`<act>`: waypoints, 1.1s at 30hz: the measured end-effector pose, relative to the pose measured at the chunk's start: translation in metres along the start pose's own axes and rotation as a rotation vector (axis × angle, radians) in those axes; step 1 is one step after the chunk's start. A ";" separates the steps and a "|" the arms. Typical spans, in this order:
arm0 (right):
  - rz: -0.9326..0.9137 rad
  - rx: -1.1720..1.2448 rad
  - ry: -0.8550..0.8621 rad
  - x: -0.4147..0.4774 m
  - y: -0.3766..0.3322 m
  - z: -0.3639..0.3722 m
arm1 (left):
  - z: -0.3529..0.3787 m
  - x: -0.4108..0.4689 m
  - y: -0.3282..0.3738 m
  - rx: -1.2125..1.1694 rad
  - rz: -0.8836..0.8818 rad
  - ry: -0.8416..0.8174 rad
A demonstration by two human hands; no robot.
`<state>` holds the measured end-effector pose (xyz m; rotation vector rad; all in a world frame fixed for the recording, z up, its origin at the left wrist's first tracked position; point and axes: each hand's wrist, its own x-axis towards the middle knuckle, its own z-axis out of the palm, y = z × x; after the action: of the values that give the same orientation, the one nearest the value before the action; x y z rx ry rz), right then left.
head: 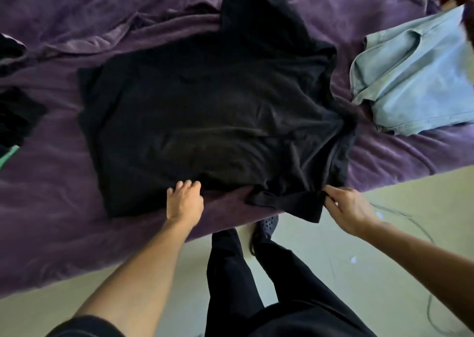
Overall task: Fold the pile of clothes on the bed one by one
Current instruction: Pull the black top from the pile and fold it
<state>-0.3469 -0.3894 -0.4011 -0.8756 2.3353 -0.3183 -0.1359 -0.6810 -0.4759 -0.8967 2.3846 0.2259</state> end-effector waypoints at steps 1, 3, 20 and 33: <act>0.017 -0.017 -0.007 -0.010 0.006 0.000 | 0.004 -0.013 -0.001 0.004 0.015 -0.011; 0.046 -0.045 -0.040 -0.024 0.017 0.000 | 0.010 -0.035 -0.003 0.022 0.038 -0.021; 0.156 0.317 0.527 0.087 -0.032 -0.096 | -0.008 -0.008 0.022 -0.084 -0.103 0.010; -0.073 0.049 0.641 0.269 -0.119 -0.197 | -0.171 0.123 -0.116 -0.558 -0.155 0.331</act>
<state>-0.5678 -0.6547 -0.3222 -0.9329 2.8579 -0.7790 -0.2134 -0.8962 -0.4015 -1.4623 2.5766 0.7601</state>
